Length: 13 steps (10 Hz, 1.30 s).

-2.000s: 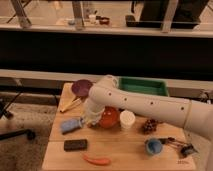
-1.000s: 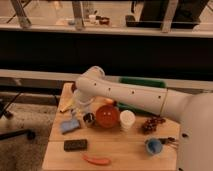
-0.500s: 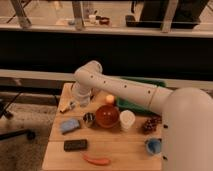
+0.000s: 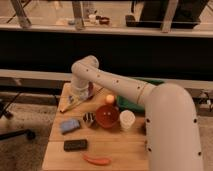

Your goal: Place towel in purple bowl

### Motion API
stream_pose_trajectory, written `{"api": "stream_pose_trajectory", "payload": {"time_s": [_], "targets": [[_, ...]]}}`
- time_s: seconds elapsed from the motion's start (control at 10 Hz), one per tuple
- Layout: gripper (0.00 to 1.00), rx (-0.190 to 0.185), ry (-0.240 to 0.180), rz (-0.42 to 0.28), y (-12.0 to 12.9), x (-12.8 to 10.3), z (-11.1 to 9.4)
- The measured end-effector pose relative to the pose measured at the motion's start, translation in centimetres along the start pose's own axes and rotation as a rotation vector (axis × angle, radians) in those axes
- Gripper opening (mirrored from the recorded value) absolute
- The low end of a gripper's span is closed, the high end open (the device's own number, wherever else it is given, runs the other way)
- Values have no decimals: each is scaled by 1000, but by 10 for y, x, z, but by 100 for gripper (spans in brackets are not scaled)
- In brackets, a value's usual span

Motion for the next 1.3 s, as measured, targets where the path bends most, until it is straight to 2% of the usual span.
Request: {"api": "stream_pose_trajectory", "payload": {"time_s": [0.4, 0.7, 1.3], "targets": [[7, 10, 20, 3, -30, 12, 11], [7, 25, 27, 13, -41, 22, 18], [7, 70, 12, 64, -60, 46, 35]]}}
